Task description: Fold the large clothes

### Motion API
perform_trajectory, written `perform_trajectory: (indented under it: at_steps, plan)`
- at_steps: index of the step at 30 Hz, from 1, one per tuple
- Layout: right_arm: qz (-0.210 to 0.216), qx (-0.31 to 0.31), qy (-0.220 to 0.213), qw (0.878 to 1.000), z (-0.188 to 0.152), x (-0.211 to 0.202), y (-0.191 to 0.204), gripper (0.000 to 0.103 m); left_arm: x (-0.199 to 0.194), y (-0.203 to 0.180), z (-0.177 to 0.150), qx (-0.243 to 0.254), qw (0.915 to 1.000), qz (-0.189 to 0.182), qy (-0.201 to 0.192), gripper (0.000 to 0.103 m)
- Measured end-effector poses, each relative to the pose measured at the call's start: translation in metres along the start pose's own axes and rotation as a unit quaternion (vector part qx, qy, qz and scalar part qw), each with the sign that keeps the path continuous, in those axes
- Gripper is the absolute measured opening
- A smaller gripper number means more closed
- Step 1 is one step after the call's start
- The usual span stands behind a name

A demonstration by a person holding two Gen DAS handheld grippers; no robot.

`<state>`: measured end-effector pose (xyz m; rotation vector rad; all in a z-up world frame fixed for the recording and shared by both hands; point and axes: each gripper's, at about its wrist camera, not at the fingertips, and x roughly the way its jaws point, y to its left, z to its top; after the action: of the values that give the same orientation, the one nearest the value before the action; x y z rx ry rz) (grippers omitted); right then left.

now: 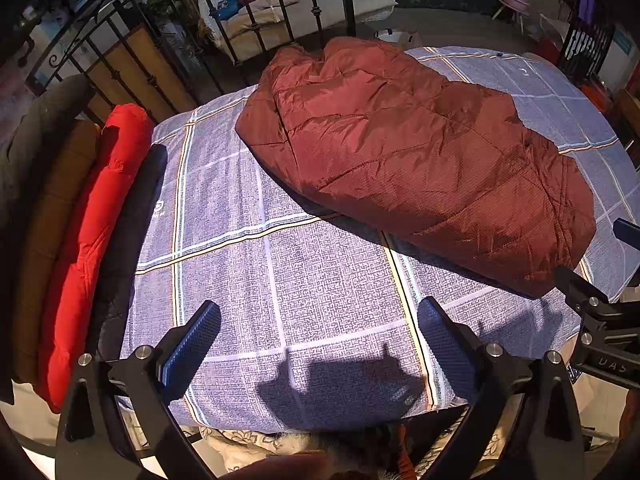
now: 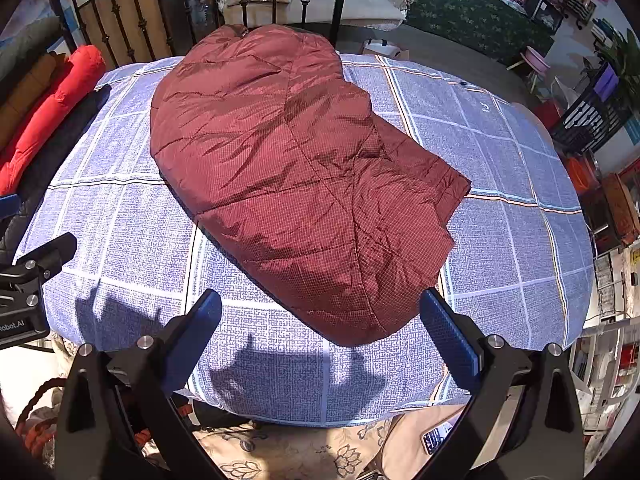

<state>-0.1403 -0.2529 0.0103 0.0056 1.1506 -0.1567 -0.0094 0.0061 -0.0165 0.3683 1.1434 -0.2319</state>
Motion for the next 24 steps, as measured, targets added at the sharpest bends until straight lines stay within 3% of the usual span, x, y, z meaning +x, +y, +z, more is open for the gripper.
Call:
perform_trajectory:
  at_steps: [24]
  plan:
    - [0.002,-0.001,0.011,1.0,-0.002,0.007,0.001,0.098,0.011,-0.001,-0.002,0.005,0.9999,0.008,0.011,0.097]
